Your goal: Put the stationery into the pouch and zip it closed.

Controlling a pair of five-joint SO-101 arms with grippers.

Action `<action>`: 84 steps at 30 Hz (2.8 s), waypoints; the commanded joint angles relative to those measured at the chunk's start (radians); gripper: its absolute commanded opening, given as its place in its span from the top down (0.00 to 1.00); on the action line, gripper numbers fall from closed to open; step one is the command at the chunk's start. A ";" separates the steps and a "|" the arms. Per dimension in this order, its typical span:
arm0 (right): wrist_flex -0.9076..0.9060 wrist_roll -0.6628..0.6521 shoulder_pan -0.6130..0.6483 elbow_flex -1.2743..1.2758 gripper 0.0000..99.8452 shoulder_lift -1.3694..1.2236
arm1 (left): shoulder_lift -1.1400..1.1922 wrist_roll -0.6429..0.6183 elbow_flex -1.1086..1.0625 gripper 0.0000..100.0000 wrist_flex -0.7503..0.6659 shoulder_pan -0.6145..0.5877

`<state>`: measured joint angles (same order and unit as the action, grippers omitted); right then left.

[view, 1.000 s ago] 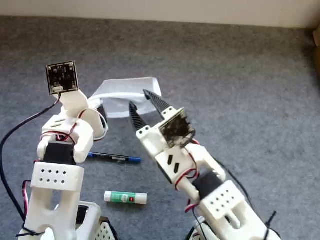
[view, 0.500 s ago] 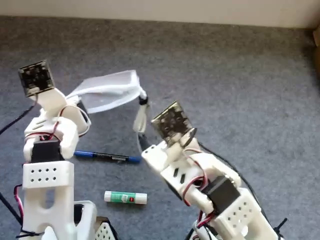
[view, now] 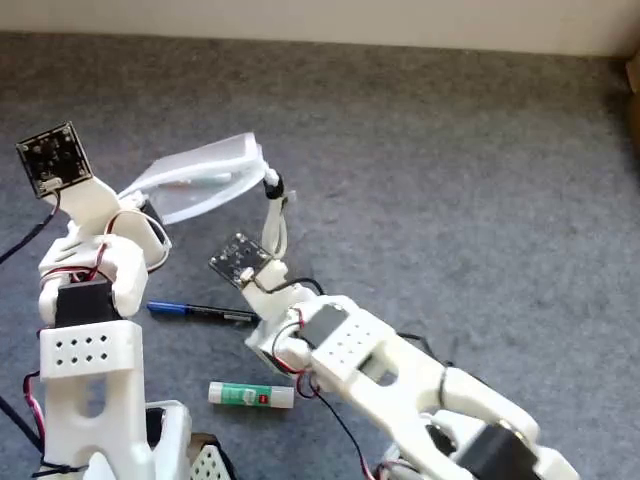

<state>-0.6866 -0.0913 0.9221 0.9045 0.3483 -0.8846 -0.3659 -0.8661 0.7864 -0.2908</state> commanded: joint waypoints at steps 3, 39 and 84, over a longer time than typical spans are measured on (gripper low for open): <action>0.033 -0.017 0.008 -0.134 0.85 -0.139 | -0.012 -0.015 0.031 0.99 -0.020 -0.015; 0.090 -0.149 -0.041 -0.180 1.00 -0.317 | -0.012 -0.014 0.030 0.99 -0.018 -0.015; -0.456 -0.410 -0.542 0.096 0.76 0.456 | -0.012 -0.014 0.028 0.99 -0.021 -0.016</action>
<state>-1.1439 -0.5194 0.3099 1.0902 0.7795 -0.8846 -0.3721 -0.8661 0.7864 -0.2908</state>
